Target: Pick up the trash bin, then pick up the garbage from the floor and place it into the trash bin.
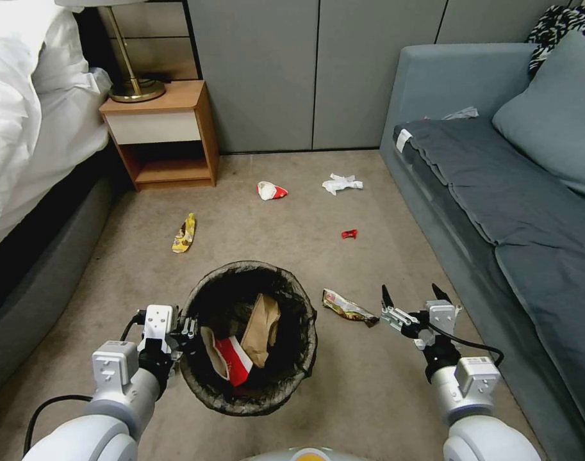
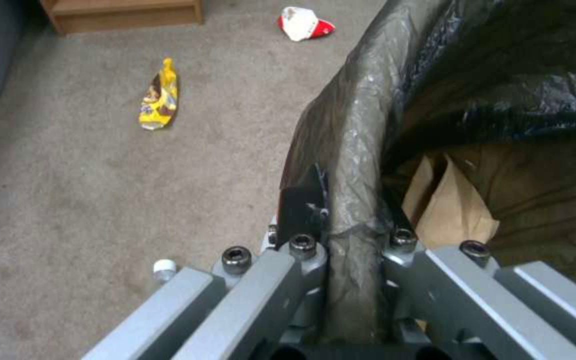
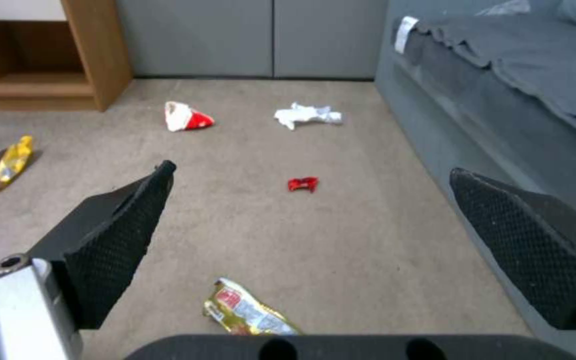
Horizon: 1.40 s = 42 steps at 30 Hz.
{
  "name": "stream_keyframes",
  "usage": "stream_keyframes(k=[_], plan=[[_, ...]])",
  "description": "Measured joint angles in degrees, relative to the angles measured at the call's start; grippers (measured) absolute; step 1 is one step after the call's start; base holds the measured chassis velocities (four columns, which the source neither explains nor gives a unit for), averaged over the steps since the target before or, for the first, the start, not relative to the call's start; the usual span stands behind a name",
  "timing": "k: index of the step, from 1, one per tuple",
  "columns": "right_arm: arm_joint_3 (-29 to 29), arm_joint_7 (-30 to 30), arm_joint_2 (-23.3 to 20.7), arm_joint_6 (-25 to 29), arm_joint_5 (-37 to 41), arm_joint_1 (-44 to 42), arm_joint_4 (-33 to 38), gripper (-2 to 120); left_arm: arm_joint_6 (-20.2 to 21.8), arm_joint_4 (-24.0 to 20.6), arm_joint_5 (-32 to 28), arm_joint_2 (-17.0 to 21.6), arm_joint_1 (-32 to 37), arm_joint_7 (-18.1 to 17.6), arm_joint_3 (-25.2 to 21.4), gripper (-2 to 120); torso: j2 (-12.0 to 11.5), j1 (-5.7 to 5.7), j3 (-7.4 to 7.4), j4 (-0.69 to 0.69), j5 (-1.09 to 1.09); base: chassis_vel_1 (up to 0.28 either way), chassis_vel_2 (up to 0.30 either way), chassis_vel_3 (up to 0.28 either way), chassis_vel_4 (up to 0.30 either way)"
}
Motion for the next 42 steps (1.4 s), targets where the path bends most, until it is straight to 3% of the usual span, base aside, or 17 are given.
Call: stream_keyframes(k=[12,19,23,31,42], plan=[[-0.51,-4.59,-5.62,-10.44,8.51,12.79,-6.91,100,0.12,0.00,-0.20,0.30,0.61,-0.06,-0.13,1,0.00,0.00,0.00,0.01,0.00,0.000,0.000,0.000,0.000],[-4.51,-7.94,-14.88,-14.53,16.38,20.62,-13.89,100,0.26,0.00,-0.43,0.42,1.31,-0.07,-0.64,1,0.00,0.00,0.00,0.00,-0.01,0.000,0.000,0.000,0.000],[-7.04,-9.43,-18.05,-15.93,18.85,24.17,-17.45,100,0.32,0.00,-0.46,0.41,1.56,-0.06,-0.79,1,0.00,0.00,0.01,0.00,0.00,0.000,0.000,0.000,0.000],[-12.19,-12.95,-21.20,-18.12,21.03,31.02,-23.89,100,0.43,0.00,-0.70,0.70,2.04,-0.02,-1.35,1,0.00,0.01,0.00,0.00,0.01,0.000,0.000,0.000,0.000],[-16.81,-18.10,-21.96,-19.45,21.56,36.38,-30.87,100,0.68,0.00,-1.33,1.64,2.01,0.02,-2.00,1,0.00,0.00,0.01,0.00,0.00,0.000,0.000,0.000,0.000]])
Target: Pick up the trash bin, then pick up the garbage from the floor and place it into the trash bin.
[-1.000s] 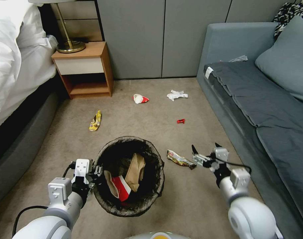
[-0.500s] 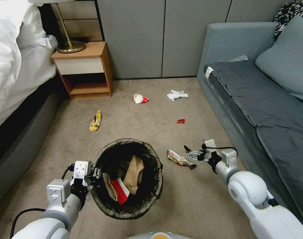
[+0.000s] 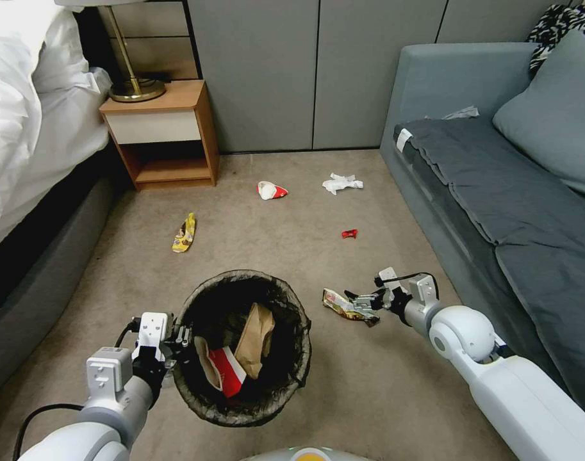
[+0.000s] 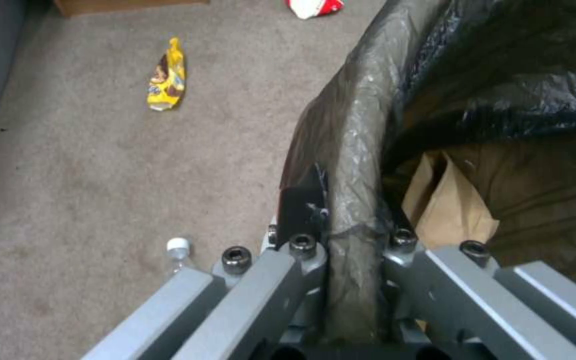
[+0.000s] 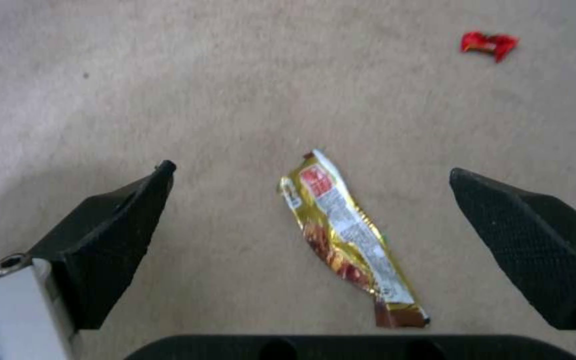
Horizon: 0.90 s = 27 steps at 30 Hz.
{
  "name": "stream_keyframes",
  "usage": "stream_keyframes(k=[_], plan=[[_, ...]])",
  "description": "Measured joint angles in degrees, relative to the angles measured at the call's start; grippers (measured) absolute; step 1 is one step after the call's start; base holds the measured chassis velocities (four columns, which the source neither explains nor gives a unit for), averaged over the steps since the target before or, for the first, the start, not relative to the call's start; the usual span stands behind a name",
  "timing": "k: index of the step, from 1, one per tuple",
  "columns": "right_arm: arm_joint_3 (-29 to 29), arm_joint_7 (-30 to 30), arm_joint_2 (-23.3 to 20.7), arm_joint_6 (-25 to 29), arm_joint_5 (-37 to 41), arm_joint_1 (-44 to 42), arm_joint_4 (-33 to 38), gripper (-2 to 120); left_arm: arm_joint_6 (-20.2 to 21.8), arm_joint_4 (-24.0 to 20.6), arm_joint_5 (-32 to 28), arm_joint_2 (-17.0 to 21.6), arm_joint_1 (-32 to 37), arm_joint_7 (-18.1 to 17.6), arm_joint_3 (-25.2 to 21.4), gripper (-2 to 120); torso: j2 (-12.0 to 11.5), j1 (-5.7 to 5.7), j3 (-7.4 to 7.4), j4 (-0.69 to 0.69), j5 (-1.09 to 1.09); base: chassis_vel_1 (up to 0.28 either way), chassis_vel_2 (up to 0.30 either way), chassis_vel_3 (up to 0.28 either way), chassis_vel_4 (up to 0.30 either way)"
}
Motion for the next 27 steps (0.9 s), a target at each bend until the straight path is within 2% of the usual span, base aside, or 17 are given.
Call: stream_keyframes(k=[19,27], plan=[[-4.14,-4.43,3.39,1.07,-5.48,5.02,-12.01,100,0.16,0.00,-0.11,0.59,-0.11,0.09,-0.11,1,0.00,0.00,0.00,-0.01,0.00,0.000,0.000,0.000,0.000],[-6.13,-4.75,8.48,2.66,-9.15,8.79,-19.73,100,0.21,0.00,-0.15,0.60,-0.04,0.12,-0.28,1,0.00,0.00,0.00,0.00,0.00,0.000,0.000,0.000,0.000]])
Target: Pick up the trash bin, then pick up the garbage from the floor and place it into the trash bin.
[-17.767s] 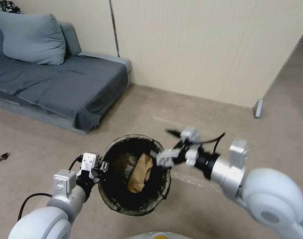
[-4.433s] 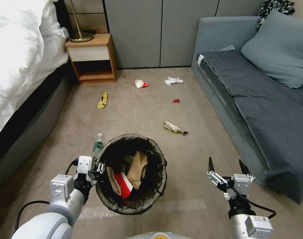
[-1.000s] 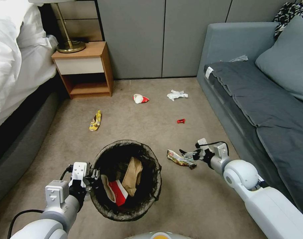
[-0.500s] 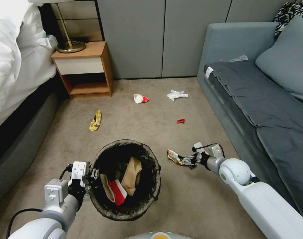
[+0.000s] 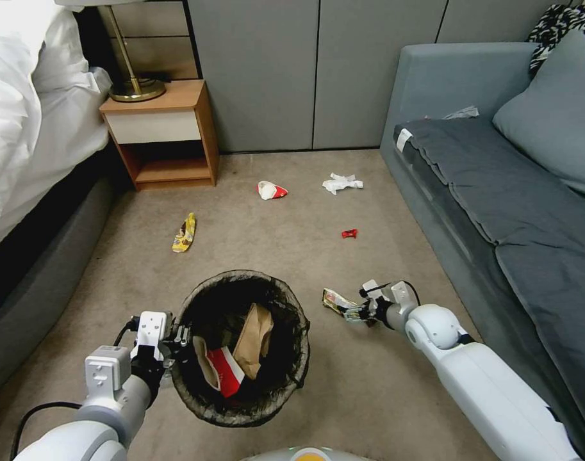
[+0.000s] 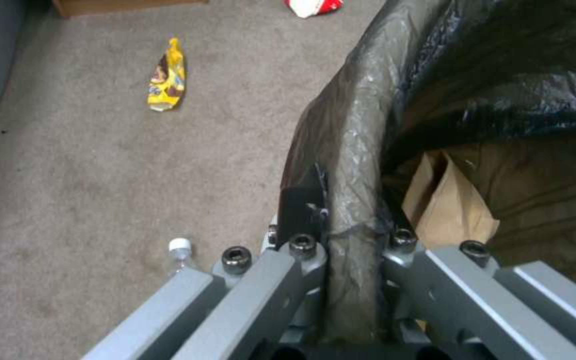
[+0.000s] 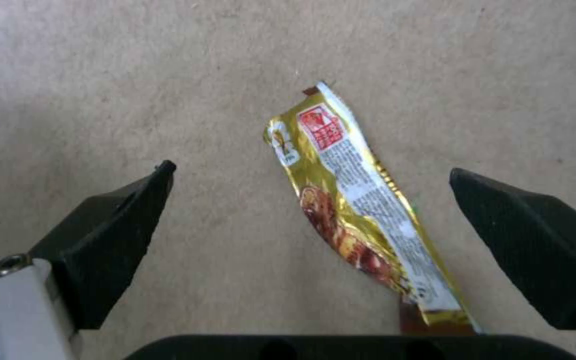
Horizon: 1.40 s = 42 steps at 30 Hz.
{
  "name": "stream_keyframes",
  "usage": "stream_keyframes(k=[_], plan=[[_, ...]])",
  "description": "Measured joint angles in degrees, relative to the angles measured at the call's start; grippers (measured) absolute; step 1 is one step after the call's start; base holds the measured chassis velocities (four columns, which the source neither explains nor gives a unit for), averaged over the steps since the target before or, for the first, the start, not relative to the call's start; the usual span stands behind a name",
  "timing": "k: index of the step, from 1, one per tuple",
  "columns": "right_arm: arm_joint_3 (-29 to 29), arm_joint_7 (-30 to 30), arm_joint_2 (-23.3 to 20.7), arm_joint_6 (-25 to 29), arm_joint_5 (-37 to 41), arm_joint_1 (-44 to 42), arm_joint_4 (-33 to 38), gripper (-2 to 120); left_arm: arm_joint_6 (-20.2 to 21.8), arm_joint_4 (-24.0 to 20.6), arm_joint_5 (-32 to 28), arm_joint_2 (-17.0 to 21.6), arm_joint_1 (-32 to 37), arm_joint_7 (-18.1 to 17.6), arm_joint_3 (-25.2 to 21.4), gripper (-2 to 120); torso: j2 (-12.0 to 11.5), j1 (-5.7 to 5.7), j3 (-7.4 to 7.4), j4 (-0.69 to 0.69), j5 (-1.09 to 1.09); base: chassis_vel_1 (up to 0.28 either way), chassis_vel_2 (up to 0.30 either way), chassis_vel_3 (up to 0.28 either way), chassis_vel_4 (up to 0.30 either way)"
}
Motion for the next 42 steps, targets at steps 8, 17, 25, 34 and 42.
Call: stream_keyframes(k=[8,17,25,34,42], plan=[[-1.05,0.01,2.43,0.61,-1.33,1.82,-4.18,100,0.05,0.00,0.00,0.01,-0.20,0.03,0.00,1,0.00,0.00,0.00,0.00,0.01,0.000,0.000,0.000,0.000],[-1.44,0.93,4.89,1.03,-2.51,3.61,-9.84,100,0.13,0.00,0.00,0.12,-0.52,0.09,0.30,1,0.00,0.00,0.00,0.00,0.00,0.000,0.000,0.000,0.000],[-1.02,1.82,6.24,2.61,-3.93,5.70,-15.62,100,0.15,0.00,0.08,0.15,-0.61,0.13,0.72,1,0.00,0.00,0.00,0.00,0.00,0.000,0.000,0.000,0.000],[-0.80,2.45,7.85,3.53,-5.29,7.65,-19.88,100,0.16,0.00,0.13,0.42,-0.54,0.17,0.83,1,0.00,0.00,0.00,0.00,0.01,0.000,0.000,0.000,0.000],[-0.76,2.22,9.20,4.27,-7.06,8.36,-22.44,100,0.16,0.00,0.07,0.93,-0.75,0.18,0.87,1,0.00,0.00,0.00,0.00,0.01,0.000,0.000,0.000,0.000]])
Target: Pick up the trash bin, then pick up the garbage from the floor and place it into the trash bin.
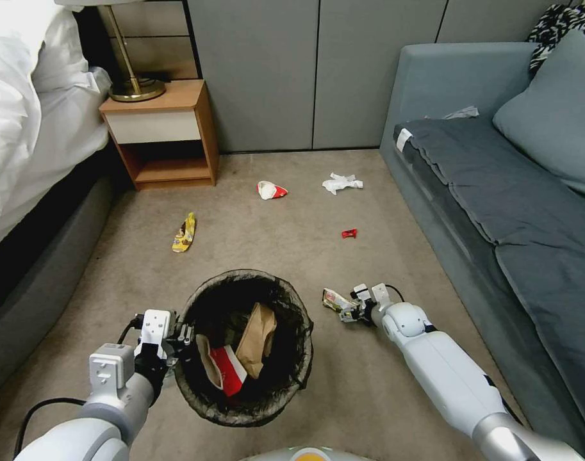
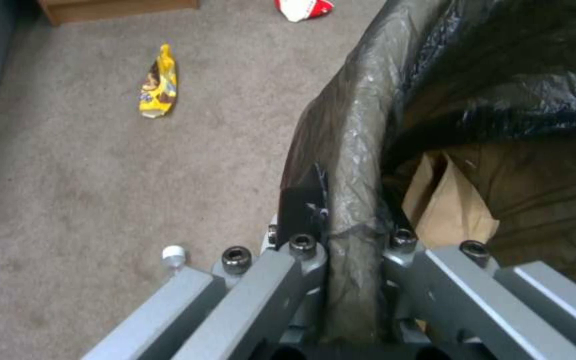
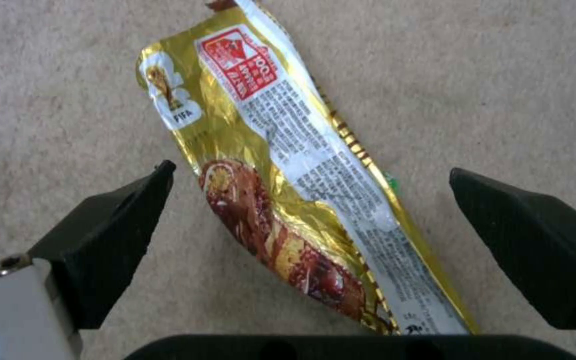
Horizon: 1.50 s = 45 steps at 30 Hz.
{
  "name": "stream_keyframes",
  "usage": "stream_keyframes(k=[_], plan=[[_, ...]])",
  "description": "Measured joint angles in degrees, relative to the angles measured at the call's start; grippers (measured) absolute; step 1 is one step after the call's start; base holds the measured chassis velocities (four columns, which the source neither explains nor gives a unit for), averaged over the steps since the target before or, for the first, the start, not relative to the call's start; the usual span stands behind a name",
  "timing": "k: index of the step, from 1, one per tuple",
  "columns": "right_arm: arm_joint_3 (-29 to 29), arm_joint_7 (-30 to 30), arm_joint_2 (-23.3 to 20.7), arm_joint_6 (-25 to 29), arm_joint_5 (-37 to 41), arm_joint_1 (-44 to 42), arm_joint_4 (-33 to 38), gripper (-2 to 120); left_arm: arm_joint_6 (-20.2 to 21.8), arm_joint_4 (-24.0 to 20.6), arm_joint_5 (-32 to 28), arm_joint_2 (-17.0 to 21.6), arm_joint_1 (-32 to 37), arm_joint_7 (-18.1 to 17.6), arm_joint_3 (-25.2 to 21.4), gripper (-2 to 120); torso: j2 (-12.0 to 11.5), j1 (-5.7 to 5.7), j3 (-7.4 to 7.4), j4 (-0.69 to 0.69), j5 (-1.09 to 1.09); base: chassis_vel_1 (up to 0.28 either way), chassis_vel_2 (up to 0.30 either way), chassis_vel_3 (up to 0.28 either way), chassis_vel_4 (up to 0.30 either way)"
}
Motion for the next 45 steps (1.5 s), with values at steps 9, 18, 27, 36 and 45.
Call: stream_keyframes(k=[9,18,27,36,45], plan=[[-0.07,-0.10,0.84,0.69,-1.26,0.93,-1.91,100,0.00,0.00,-0.01,0.15,-0.24,0.03,0.15,1,0.00,0.00,0.00,0.00,0.00,0.000,0.000,0.000,0.000],[0.18,-0.03,2.07,1.49,-2.38,1.88,-4.42,100,0.00,0.00,-0.01,0.23,-0.31,0.04,0.09,1,0.00,0.00,0.00,0.00,0.00,0.000,0.000,0.000,0.000],[0.48,-0.05,2.53,1.53,-2.79,1.97,-5.48,81,0.00,0.00,-0.01,0.26,-0.52,0.04,0.22,1,0.00,0.00,-0.01,0.00,0.00,0.000,0.000,0.000,0.000],[0.71,-0.39,2.79,1.71,-3.04,2.03,-6.11,53,0.00,0.00,-0.01,0.40,-0.66,0.06,0.26,1,0.00,0.00,-0.01,0.00,0.00,0.000,0.000,0.000,0.000],[0.84,-0.39,2.82,1.73,-3.04,1.91,-5.63,15,-0.06,0.00,-0.01,0.54,-0.81,0.08,0.43,1,0.00,0.00,0.00,0.00,0.00,0.000,0.000,0.000,0.000]])
